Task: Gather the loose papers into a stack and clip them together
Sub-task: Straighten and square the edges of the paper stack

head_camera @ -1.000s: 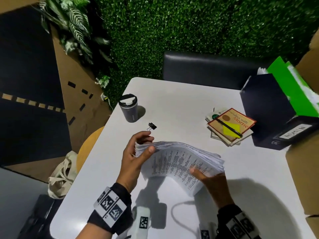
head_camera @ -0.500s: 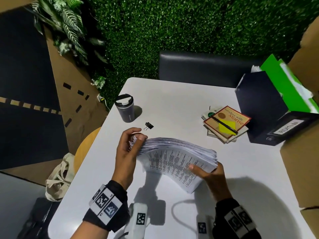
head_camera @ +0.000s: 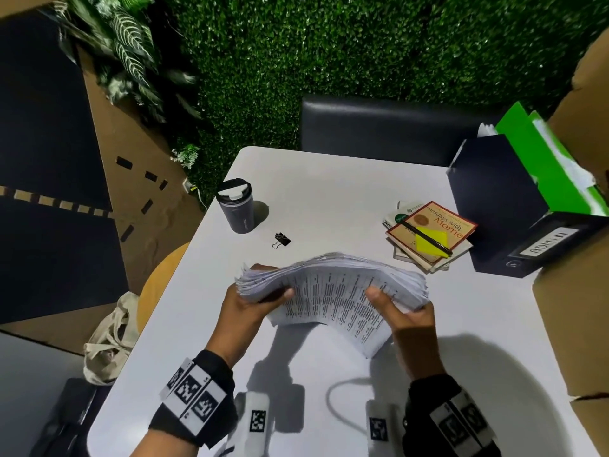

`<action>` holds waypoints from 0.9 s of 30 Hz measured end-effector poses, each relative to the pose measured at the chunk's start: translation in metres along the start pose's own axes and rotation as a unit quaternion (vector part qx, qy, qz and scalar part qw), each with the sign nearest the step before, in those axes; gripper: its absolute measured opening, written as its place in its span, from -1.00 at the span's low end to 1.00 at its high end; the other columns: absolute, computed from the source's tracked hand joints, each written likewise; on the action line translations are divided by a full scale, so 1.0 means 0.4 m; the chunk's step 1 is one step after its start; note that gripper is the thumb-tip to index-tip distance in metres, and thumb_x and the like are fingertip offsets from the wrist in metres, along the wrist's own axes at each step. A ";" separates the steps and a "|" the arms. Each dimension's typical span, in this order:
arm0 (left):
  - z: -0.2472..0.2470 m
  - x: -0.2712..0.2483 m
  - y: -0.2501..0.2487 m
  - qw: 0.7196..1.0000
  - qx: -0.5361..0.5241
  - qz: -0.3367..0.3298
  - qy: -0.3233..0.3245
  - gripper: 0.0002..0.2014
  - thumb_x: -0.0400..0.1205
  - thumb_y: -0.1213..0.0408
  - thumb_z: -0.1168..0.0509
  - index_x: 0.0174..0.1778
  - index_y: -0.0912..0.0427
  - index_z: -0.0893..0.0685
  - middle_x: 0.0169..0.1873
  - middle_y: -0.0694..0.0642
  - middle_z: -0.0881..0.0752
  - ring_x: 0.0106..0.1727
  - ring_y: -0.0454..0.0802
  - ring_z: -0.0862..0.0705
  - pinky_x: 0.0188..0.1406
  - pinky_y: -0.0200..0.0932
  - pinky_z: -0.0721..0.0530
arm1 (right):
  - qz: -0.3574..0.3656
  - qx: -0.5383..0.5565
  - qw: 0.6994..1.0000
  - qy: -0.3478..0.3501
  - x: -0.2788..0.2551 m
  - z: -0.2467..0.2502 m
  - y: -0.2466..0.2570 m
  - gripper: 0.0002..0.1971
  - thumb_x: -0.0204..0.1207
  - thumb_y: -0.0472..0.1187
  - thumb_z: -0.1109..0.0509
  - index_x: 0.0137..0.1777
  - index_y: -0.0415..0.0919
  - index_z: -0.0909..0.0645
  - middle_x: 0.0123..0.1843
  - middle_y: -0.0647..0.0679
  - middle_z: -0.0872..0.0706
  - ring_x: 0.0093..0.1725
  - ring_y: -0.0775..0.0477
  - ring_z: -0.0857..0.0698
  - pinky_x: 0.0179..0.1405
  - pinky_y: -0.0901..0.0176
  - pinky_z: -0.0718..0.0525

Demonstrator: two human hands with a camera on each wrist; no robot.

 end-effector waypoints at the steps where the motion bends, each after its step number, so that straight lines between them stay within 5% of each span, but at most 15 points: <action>1: -0.002 -0.003 0.003 1.000 0.002 0.004 0.005 -0.80 0.40 0.36 -0.54 -0.10 0.06 -0.80 -0.10 0.07 -0.80 0.00 -0.07 -0.75 -0.04 -0.29 -0.65 | -0.005 -0.010 1.000 -0.012 0.000 0.011 -0.007 -0.47 0.04 -0.02 -0.62 0.03 -0.23 -0.71 -0.05 -0.12 -0.84 0.00 -0.07 -0.80 0.13 0.07 -0.68; 5: -0.002 -0.019 0.099 0.994 -0.014 0.109 0.008 -0.60 0.33 0.39 -0.57 0.08 0.09 -0.77 0.02 0.03 -0.84 0.13 -0.03 -0.77 0.03 -0.24 -0.69 | -0.048 -0.083 0.995 0.040 0.004 0.013 -0.101 -0.63 0.07 -0.24 -0.67 -0.13 -0.04 -0.66 -0.23 0.21 -0.84 -0.17 0.27 -0.78 -0.08 0.42 -0.69; 10: 0.005 -0.015 0.161 0.988 0.006 0.155 0.007 -0.54 0.33 0.48 -0.57 0.14 0.12 -0.71 0.03 0.00 -0.84 0.10 -0.06 -0.78 0.07 -0.17 -0.72 | -0.117 -0.099 0.984 0.094 -0.004 0.015 -0.195 -0.59 0.18 -0.32 -0.65 -0.04 0.02 -0.61 -0.32 0.45 -0.77 -0.21 0.48 -0.73 0.04 0.31 -0.60; 13: 0.009 -0.024 0.188 0.984 0.005 0.179 0.008 -0.48 0.20 0.33 -0.65 0.09 0.09 -0.74 -0.04 -0.05 -0.85 0.08 -0.07 -0.78 -0.04 -0.26 -0.72 | -0.115 -0.112 0.983 0.084 -0.010 0.016 -0.170 -0.63 0.20 -0.38 -0.63 -0.09 0.01 -0.65 -0.28 0.37 -0.80 -0.17 0.40 -0.76 0.12 0.13 -0.61; 16: 0.013 -0.042 0.200 0.983 0.023 0.180 -0.005 -0.46 0.06 0.00 -0.68 -0.05 -0.05 -0.76 -0.15 -0.22 -0.84 -0.04 -0.26 -0.78 -0.15 -0.41 -0.67 | -0.084 -0.126 0.987 0.052 -0.008 0.020 -0.082 -0.30 -0.15 0.10 -0.73 0.04 -0.12 -0.69 -0.09 0.03 -0.85 -0.03 0.06 -0.80 0.14 0.02 -0.72; 19: 0.023 -0.045 0.202 0.986 0.051 0.159 -0.019 -0.63 0.11 -0.05 -0.66 -0.17 -0.19 -0.82 -0.15 -0.25 -0.84 -0.08 -0.29 -0.78 -0.07 -0.34 -0.68 | 0.077 -0.152 0.980 0.100 0.000 0.003 0.100 -0.51 0.17 -0.33 -0.66 0.10 0.01 -0.69 -0.05 0.08 -0.80 -0.04 0.17 -0.76 0.04 0.31 -0.72; 21: 0.019 -0.038 0.189 0.987 0.086 0.139 -0.006 -0.76 0.37 0.17 -0.59 -0.15 -0.29 -0.82 -0.12 -0.26 -0.83 -0.03 -0.27 -0.77 0.01 -0.25 -0.68 | 0.171 -0.256 0.936 0.170 0.008 -0.018 0.209 -0.55 0.26 -0.34 -0.61 0.10 0.11 -0.69 -0.10 0.10 -0.77 -0.10 0.15 -0.73 -0.03 0.33 -0.68; 23: 0.012 -0.030 0.177 0.984 0.135 0.112 0.027 -0.67 0.57 0.44 -0.39 -0.26 -0.17 -0.83 -0.23 -0.29 -0.83 -0.12 -0.34 -0.76 -0.06 -0.29 -0.65 | 0.207 -0.475 0.822 0.238 0.025 -0.059 0.235 -0.60 0.29 -0.10 -0.55 0.14 0.21 -0.64 -0.06 0.20 -0.79 -0.10 0.17 -0.71 -0.08 0.26 -0.61; 25: -0.005 -0.018 0.147 0.982 0.153 0.092 0.058 -0.70 0.56 0.39 -0.26 -0.35 -0.05 -0.78 -0.34 -0.20 -0.81 -0.24 -0.32 -0.72 -0.13 -0.22 -0.65 | 0.208 -0.617 0.702 0.288 0.034 -0.090 0.209 -0.66 0.33 0.00 -0.43 0.13 0.22 -0.63 -0.02 0.21 -0.79 -0.06 0.10 -0.71 -0.13 0.24 -0.51; 27: -0.019 -0.003 0.094 0.979 0.183 0.054 0.071 -0.77 0.42 0.24 -0.27 -0.42 -0.19 -0.73 -0.46 -0.23 -0.72 -0.35 -0.37 -0.60 -0.29 -0.25 -0.56 | 0.217 -0.617 0.697 0.294 0.045 -0.101 0.193 -0.78 0.35 -0.06 -0.35 -0.02 0.17 -0.68 -0.18 0.11 -0.81 -0.13 0.05 -0.73 -0.22 0.21 -0.51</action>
Point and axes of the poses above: each hand's wrist, its own x-axis towards the middle knuckle, its own z-axis out of the back of the hand, y = z × x, the point moved 5 cm from there along x, towards the middle knuckle
